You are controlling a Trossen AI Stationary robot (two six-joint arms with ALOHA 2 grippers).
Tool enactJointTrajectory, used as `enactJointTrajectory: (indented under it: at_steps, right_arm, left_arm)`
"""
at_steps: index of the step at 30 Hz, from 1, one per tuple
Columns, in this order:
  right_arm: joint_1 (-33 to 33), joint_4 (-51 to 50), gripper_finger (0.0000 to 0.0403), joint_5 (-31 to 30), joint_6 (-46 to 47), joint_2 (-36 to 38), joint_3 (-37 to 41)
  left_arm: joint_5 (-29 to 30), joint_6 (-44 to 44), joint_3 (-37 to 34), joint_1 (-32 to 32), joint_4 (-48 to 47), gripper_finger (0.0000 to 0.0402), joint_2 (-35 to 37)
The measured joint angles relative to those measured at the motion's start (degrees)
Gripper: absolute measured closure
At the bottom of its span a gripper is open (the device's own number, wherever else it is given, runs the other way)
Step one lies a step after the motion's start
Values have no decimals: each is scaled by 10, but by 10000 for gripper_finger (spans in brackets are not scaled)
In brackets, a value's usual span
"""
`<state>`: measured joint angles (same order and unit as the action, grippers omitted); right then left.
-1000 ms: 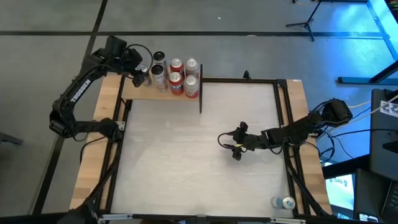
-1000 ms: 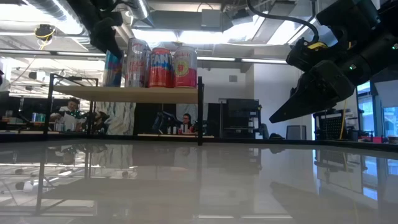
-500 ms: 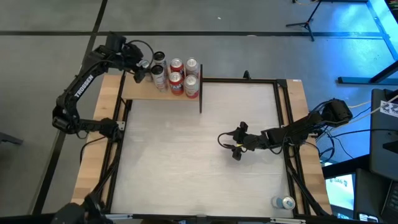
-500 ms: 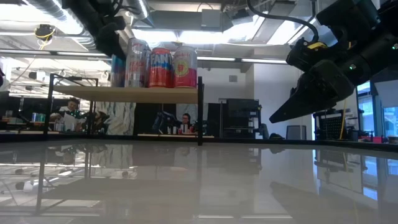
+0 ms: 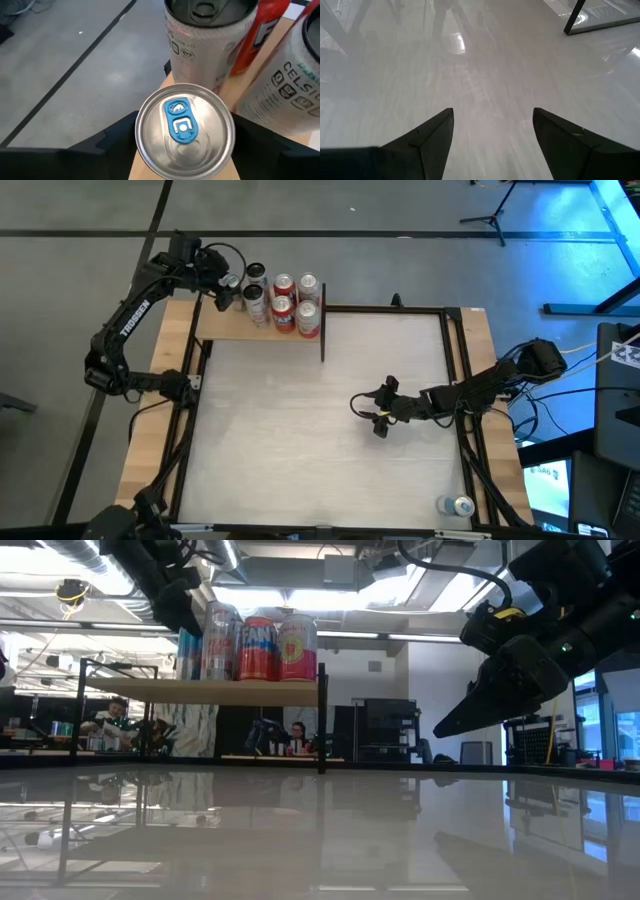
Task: Place canned beverage on shelf
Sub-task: Put the top blue soda can on the shelf, then put the blue soda can on the shelf aligned with the other blue soda can
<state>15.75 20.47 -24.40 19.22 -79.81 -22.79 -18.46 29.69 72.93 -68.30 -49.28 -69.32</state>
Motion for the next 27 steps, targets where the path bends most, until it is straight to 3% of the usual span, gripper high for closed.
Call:
enactJointTrajectory:
  at_steps: [6,15,21,27]
  right_arm:
    - [0,0,137,0,0,0,0]
    - [0,0,137,0,0,0,0]
    - [0,0,137,2,0,0,0]
    - [0,6,137,11,0,0,0]
  left_arm:
    - [12,-6,0,0,1,122,0]
    - [30,-11,0,0,19,66,3]
    - [52,-30,16,1,26,64,30]
    - [7,-85,63,3,23,66,76]
